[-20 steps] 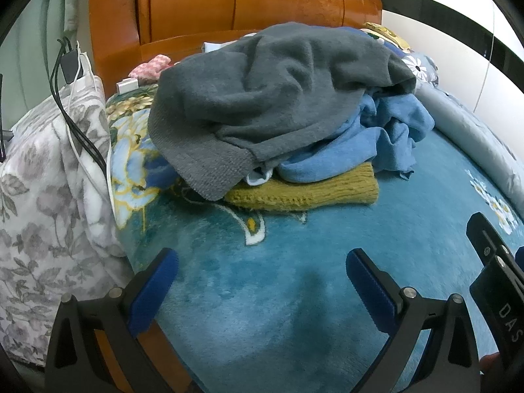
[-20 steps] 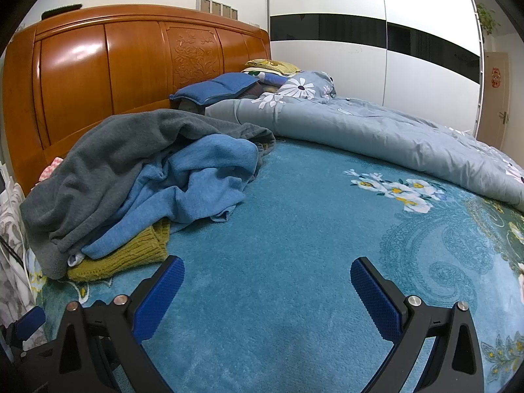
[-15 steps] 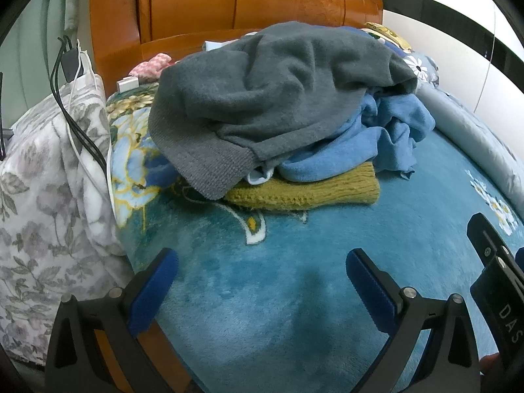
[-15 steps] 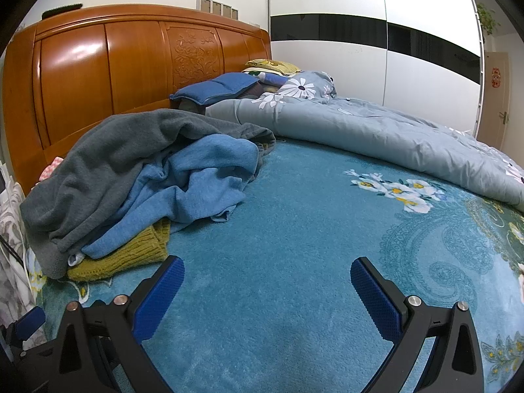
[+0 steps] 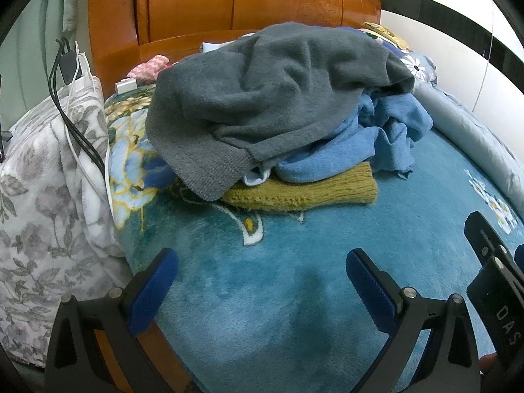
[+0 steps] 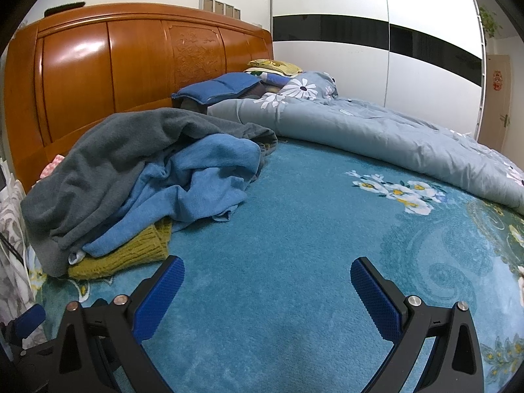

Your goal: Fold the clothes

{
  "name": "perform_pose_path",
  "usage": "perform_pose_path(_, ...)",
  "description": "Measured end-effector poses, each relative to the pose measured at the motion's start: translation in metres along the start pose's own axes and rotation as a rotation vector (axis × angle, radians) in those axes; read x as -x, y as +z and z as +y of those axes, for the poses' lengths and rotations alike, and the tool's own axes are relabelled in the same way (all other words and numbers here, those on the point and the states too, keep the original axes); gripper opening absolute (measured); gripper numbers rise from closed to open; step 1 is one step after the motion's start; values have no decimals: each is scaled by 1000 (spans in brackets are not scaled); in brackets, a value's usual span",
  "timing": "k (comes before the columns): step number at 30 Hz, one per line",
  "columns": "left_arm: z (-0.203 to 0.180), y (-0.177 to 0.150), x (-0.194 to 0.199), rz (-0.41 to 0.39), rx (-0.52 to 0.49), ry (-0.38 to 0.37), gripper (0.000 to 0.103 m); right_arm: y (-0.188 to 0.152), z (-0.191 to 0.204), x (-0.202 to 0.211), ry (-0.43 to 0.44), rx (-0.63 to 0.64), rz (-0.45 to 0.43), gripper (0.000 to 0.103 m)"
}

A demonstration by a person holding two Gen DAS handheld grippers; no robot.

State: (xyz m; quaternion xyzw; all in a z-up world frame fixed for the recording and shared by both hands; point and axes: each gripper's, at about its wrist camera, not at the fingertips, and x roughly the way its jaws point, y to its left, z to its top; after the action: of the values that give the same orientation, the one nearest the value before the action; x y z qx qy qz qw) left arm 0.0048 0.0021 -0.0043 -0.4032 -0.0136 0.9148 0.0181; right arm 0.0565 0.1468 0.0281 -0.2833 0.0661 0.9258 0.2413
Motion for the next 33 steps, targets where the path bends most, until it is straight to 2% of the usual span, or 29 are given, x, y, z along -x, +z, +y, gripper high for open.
perform_pose_path(6, -2, -2, 3, -10, -1, 0, 102, 0, -3, 1, -1, -8, 2, 103)
perform_pose_path(8, -2, -1, 3, -14, -38, -45, 102, 0, -1, -1, 0, -4, 6, 103)
perform_pose_path(15, -1, 2, 6, -51, -53, -43, 102, 1, -1, 2, 7, -9, -5, 103)
perform_pose_path(25, 6, 4, 6, -48, 2, -112, 102, 3, -1, 7, 19, -17, -35, 103)
perform_pose_path(33, 4, 6, 9, -67, -22, -129, 102, 5, -3, 11, 30, -32, -61, 103)
